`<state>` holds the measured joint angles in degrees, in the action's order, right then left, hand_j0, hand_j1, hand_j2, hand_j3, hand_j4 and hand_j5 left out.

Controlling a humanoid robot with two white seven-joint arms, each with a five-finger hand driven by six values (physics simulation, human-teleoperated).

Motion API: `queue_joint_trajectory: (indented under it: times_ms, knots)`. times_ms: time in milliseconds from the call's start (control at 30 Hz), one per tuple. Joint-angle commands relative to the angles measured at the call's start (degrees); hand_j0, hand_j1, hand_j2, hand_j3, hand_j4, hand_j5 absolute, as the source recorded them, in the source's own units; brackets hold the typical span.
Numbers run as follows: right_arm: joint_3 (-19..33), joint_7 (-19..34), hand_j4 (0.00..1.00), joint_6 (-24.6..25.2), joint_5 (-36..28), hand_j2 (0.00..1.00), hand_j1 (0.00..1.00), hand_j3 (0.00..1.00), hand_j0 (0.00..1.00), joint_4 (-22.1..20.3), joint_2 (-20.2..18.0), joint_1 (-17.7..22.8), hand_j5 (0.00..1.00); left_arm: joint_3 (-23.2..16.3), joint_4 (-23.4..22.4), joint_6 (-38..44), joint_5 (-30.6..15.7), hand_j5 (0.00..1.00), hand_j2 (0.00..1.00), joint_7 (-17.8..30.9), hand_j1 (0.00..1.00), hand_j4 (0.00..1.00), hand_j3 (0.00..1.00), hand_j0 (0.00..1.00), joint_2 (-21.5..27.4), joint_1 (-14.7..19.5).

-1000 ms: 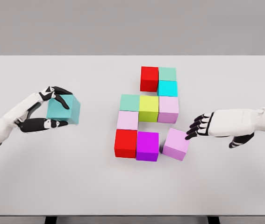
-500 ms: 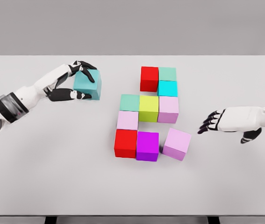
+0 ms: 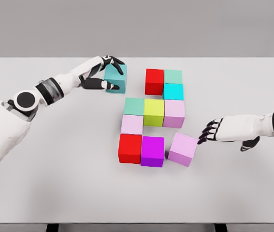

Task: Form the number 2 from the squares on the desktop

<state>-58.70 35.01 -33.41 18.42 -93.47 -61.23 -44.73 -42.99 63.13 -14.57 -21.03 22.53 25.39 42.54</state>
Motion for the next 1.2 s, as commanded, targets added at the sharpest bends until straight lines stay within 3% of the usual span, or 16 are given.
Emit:
queue_joint_trajectory:
  times_ms: [0, 267, 333, 567, 733, 833, 933, 1067, 1167]
  knots:
    - [0.08, -0.01, 1.00, 0.01, -0.23, 1.00, 1.00, 1.00, 1.00, -0.14, 0.68, 0.00, 1.00, -0.17, -4.24, 0.07, 0.55, 0.43, 0.43, 0.23, 0.43, 0.43, 0.43, 0.43, -2.89, 0.00]
    - [0.52, -0.01, 1.00, -0.08, -0.41, 1.00, 1.00, 1.00, 1.00, -0.93, 0.85, -0.44, 1.00, -0.08, -13.20, -2.03, 4.16, 0.43, 0.43, 0.06, 0.43, 0.43, 0.43, 0.43, -7.64, 5.10]
    - [0.52, -0.01, 1.00, -0.08, -0.58, 1.00, 1.00, 1.00, 1.00, -1.10, 0.85, -0.44, 1.00, -0.08, -18.03, -6.07, 5.38, 0.42, 0.42, 0.06, 0.42, 0.42, 0.42, 0.42, -9.66, 6.51]
    - [0.87, -0.01, 1.00, 0.18, -0.76, 1.00, 1.00, 1.00, 1.00, -1.63, 1.12, -0.53, 1.00, 0.01, -24.37, -15.48, 7.58, 0.42, 0.42, -0.30, 0.42, 0.42, 0.42, 0.42, -11.77, 7.39]
    - [3.42, -0.01, 1.00, 0.89, -1.73, 1.00, 1.00, 1.00, 1.00, 0.04, 0.33, -0.62, 1.00, 0.01, -32.01, -20.43, 9.96, 0.42, 0.42, -0.47, 0.42, 0.42, 0.42, 0.42, -14.93, 8.88]
    - [3.16, -0.01, 1.00, -0.17, -2.52, 1.00, 1.00, 1.00, 1.00, -1.19, -4.06, -0.18, 1.00, 0.10, -33.51, -20.43, 9.96, 0.42, 0.42, -0.56, 0.42, 0.42, 0.42, 0.42, -15.37, 8.97]
    - [3.33, -0.01, 1.00, -1.59, -2.69, 1.00, 1.00, 1.00, 1.00, -6.64, -10.66, 0.70, 1.00, 0.18, -36.94, -20.43, 10.22, 0.42, 0.42, -0.65, 0.42, 0.42, 0.42, 0.42, -16.34, 10.20]
    - [2.72, -0.01, 1.00, -1.59, -4.54, 1.00, 1.00, 1.00, 1.00, -6.99, -12.59, 2.10, 1.00, 0.27, -37.99, -20.43, 10.31, 0.42, 0.42, -0.65, 0.42, 0.42, 0.42, 0.42, -17.21, 10.46]
    - [1.66, -0.01, 1.00, -1.59, -4.63, 1.00, 1.00, 1.00, 1.00, -7.08, -11.72, 2.72, 1.00, 0.19, -38.70, -20.43, 10.31, 0.42, 0.42, -0.65, 0.42, 0.42, 0.42, 0.42, -17.92, 10.99]
